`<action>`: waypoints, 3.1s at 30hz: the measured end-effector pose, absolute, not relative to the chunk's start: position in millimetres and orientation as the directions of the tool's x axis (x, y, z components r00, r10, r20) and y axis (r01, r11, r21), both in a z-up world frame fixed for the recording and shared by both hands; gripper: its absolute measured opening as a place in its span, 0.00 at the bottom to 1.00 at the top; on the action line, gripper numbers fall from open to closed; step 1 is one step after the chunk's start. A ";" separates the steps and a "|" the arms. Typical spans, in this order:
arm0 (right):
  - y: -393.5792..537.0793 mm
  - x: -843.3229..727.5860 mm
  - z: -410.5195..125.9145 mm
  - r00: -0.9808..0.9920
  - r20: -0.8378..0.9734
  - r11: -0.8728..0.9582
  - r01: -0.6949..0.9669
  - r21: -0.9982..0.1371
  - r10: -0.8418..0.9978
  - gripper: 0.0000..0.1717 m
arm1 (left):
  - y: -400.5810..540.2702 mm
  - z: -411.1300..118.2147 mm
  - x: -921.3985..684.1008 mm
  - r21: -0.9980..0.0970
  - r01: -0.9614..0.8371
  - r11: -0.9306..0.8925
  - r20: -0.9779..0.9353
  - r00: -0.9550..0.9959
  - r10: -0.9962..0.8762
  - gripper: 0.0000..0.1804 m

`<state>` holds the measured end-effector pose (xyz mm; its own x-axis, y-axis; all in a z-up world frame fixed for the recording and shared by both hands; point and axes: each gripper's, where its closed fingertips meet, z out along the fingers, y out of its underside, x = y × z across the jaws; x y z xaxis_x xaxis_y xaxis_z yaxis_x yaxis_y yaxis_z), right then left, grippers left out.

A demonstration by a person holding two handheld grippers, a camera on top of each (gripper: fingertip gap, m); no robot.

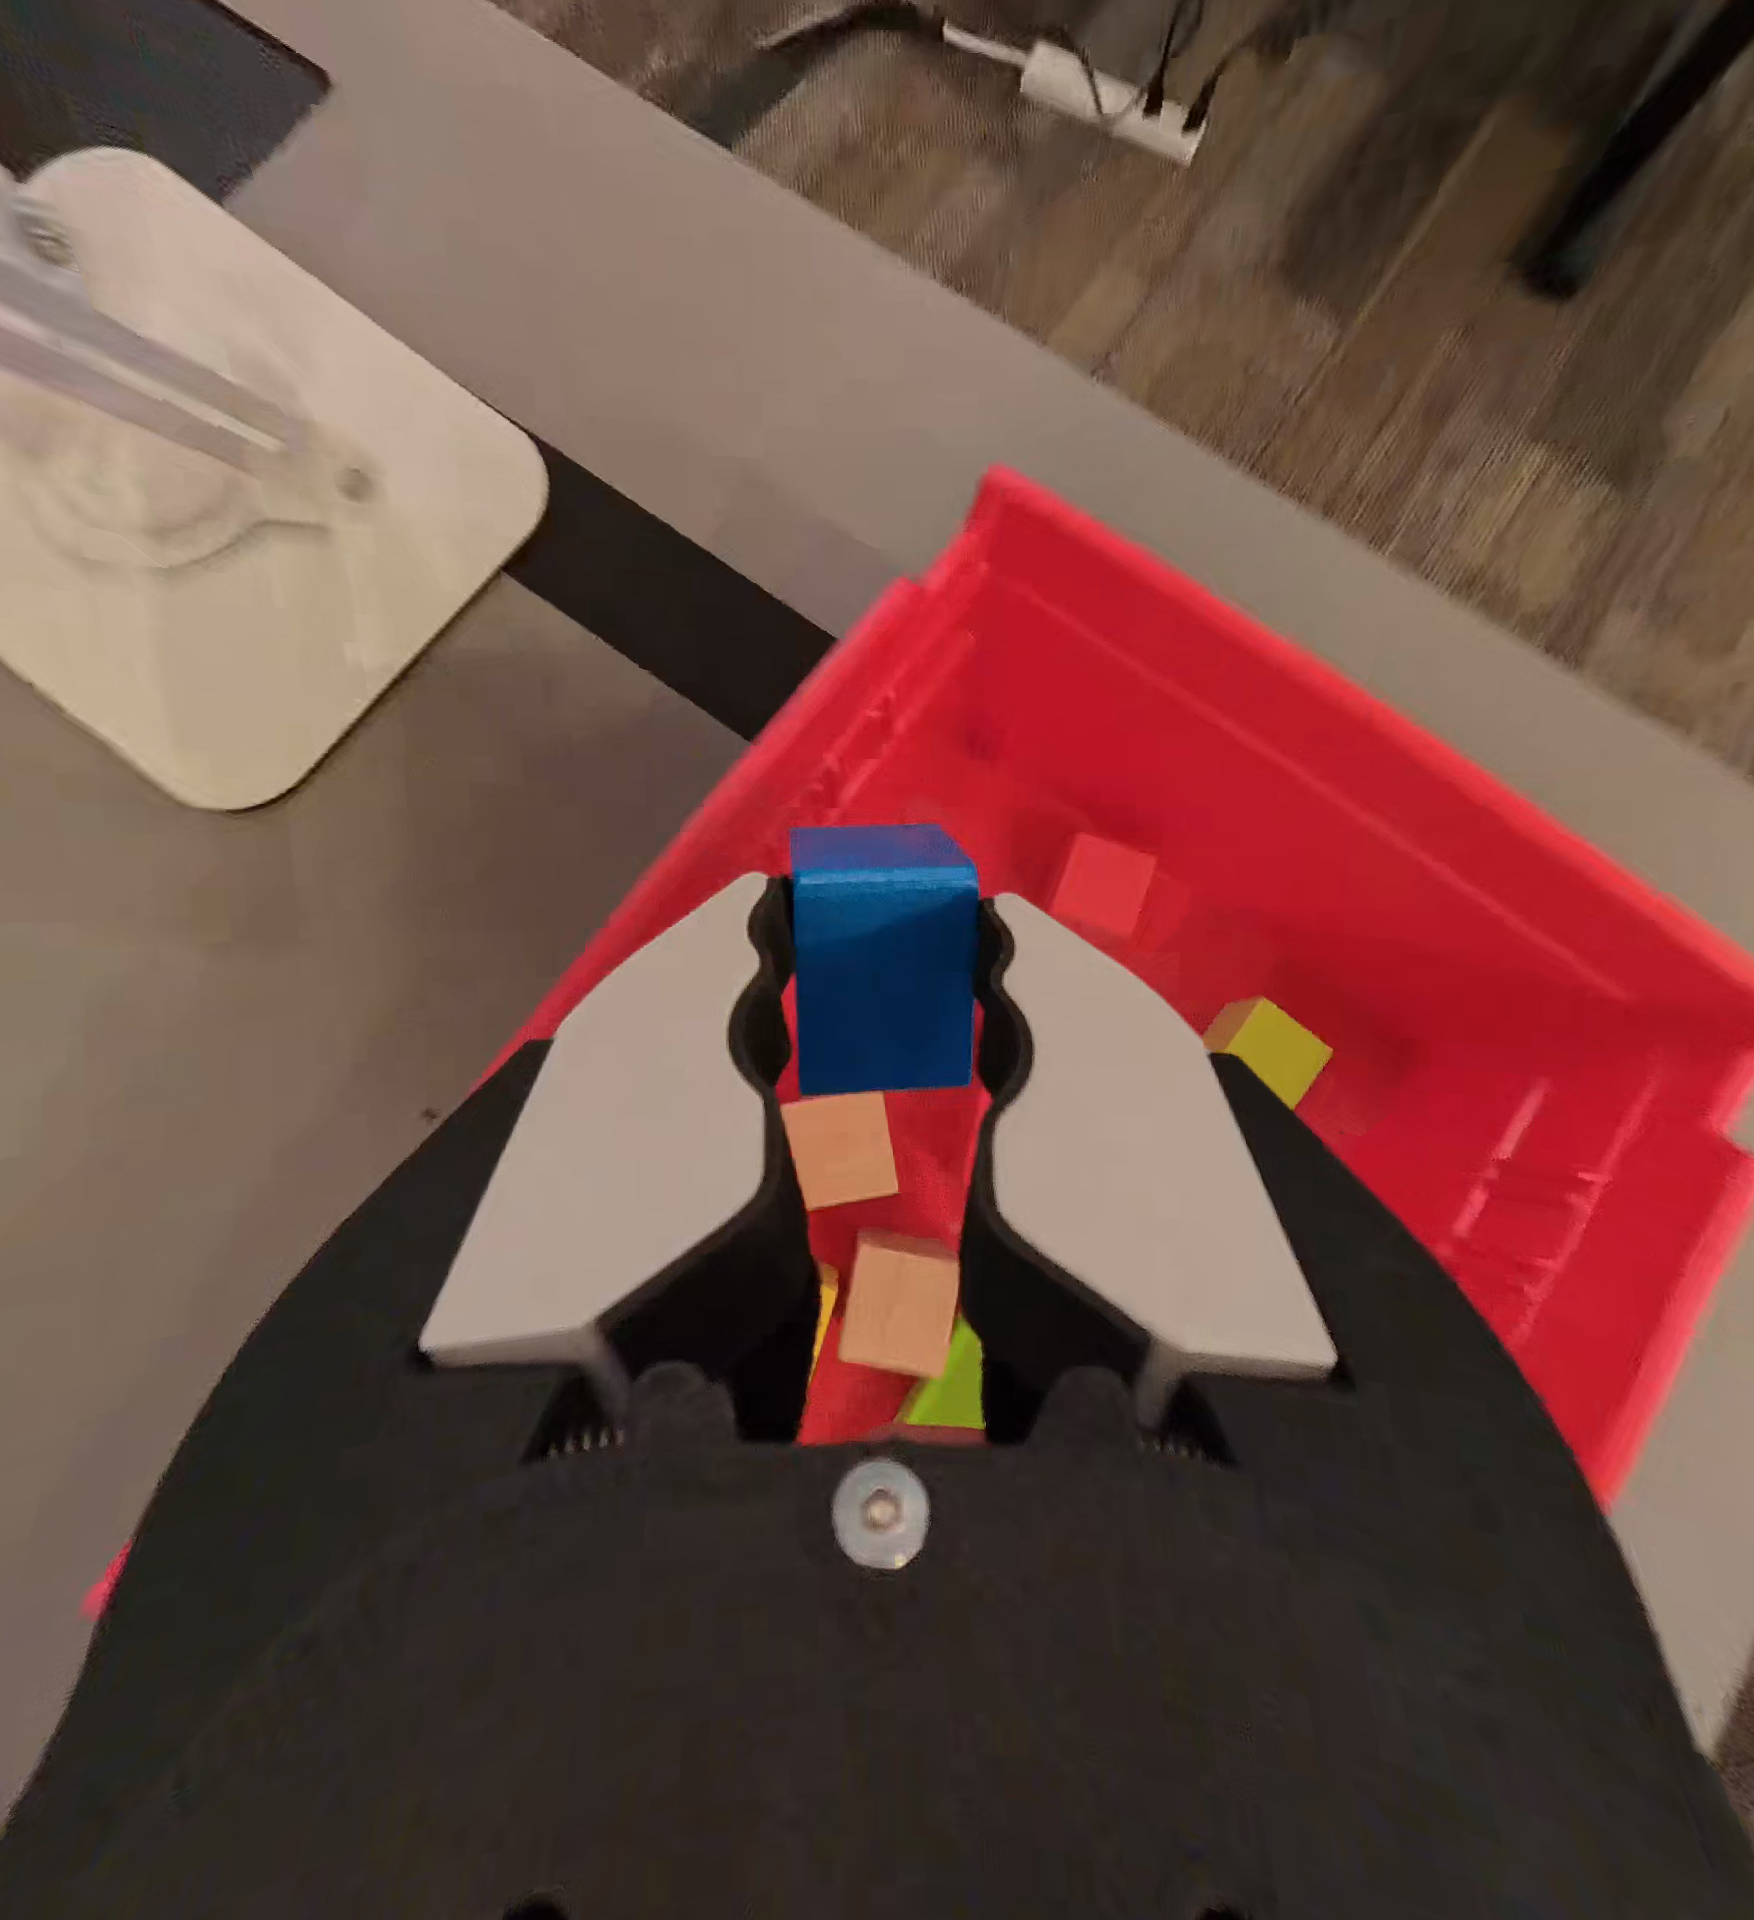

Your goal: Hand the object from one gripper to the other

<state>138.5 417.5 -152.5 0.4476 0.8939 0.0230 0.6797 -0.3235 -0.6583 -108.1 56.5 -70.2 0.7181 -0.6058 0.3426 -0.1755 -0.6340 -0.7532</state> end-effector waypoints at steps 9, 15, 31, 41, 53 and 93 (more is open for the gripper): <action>457.4 122.1 -220.5 0.512 -0.067 -0.459 0.696 -0.552 0.856 0.18 | 56.9 -82.0 -115.1 -0.739 -0.152 -0.657 0.350 0.746 -0.566 0.22; 467.3 120.7 -241.3 0.524 -0.019 -0.462 0.732 -0.501 0.852 0.18 | 58.0 -88.4 -120.0 -0.725 -0.152 -0.672 0.357 0.751 -0.555 0.22; 463.0 119.4 -248.3 0.421 0.094 -0.349 0.840 -0.416 0.902 0.19 | 56.7 -91.5 -130.2 -0.718 -0.163 -0.677 0.339 0.768 -0.544 0.23; 475.7 133.9 -262.8 0.432 0.158 -0.336 0.843 -0.421 0.888 0.19 | 56.9 -90.3 -129.9 -0.720 -0.165 -0.674 0.331 0.772 -0.542 0.22; 466.2 145.9 -262.7 0.496 -0.002 -0.470 0.821 -0.323 0.868 0.32 | 56.0 -86.2 -144.5 -0.727 -0.156 -0.669 0.300 0.804 -0.514 0.24; 314.2 127.3 -114.6 0.350 0.197 -0.148 0.750 -0.644 0.916 0.28 | 83.0 -258.9 -367.5 -0.180 -0.602 -0.778 -0.157 0.798 -0.581 0.44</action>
